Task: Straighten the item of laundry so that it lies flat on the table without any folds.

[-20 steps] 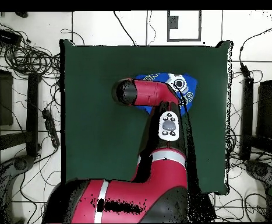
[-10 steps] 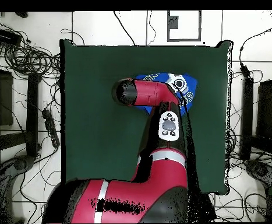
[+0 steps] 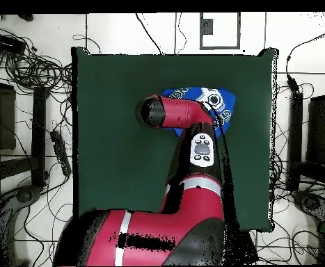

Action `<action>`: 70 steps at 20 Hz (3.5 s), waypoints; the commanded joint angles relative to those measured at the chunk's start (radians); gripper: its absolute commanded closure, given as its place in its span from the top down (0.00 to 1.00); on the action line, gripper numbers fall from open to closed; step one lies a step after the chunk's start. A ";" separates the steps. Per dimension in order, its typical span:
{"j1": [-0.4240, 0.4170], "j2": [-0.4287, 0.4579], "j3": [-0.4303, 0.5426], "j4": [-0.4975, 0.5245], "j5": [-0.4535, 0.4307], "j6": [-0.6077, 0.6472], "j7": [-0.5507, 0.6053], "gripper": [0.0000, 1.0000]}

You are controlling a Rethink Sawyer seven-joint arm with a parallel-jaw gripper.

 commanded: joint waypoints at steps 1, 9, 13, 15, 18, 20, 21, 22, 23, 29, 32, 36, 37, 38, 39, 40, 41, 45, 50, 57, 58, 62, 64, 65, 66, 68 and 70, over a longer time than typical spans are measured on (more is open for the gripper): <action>0.001 0.072 0.115 -0.013 0.044 -0.058 0.140 1.00; -0.017 0.087 0.135 -0.025 0.042 -0.066 0.118 1.00; -0.010 0.085 0.126 -0.026 0.043 -0.061 0.124 1.00; -0.008 0.085 0.123 -0.028 0.043 -0.059 0.124 1.00; -0.006 0.085 0.120 -0.030 0.045 -0.055 0.128 1.00; 0.002 0.080 0.109 -0.027 0.046 -0.062 0.144 1.00; 0.002 0.080 0.110 -0.026 0.048 -0.060 0.145 1.00; 0.002 0.079 0.110 -0.025 0.044 -0.063 0.140 1.00; 0.002 0.079 0.110 -0.025 0.044 -0.062 0.138 1.00; 0.015 0.078 0.092 -0.028 0.043 -0.061 0.152 1.00; 0.017 0.078 0.087 -0.028 0.045 -0.062 0.153 0.00; 0.023 0.078 0.078 -0.029 0.045 -0.062 0.158 0.00; 0.024 0.078 0.077 -0.028 0.045 -0.062 0.159 0.00; 0.027 0.077 0.073 -0.028 0.045 -0.064 0.163 0.00; 0.028 0.076 0.072 -0.027 0.045 -0.066 0.164 0.00; 0.032 0.075 0.067 -0.025 0.045 -0.076 0.172 0.00; 0.025 0.074 0.073 -0.025 0.048 -0.067 0.168 0.00; 0.005 0.071 0.097 -0.027 0.045 -0.046 0.133 0.00; 0.055 0.043 0.048 0.020 0.073 -0.052 0.232 0.00; 0.251 -0.024 -0.156 0.090 0.209 0.095 0.512 0.00; 0.262 -0.021 -0.171 0.087 0.226 0.105 0.518 0.00; 0.274 -0.024 -0.172 0.116 0.271 0.090 0.521 0.00; 0.306 -0.030 -0.198 0.129 0.296 0.114 0.571 0.00; 0.314 -0.034 -0.201 0.134 0.304 0.123 0.582 0.00; 0.336 -0.036 -0.219 0.133 0.318 0.147 0.618 0.00; 0.358 -0.039 -0.237 0.130 0.334 0.177 0.651 0.00; 0.369 -0.044 -0.245 0.130 0.345 0.201 0.669 0.00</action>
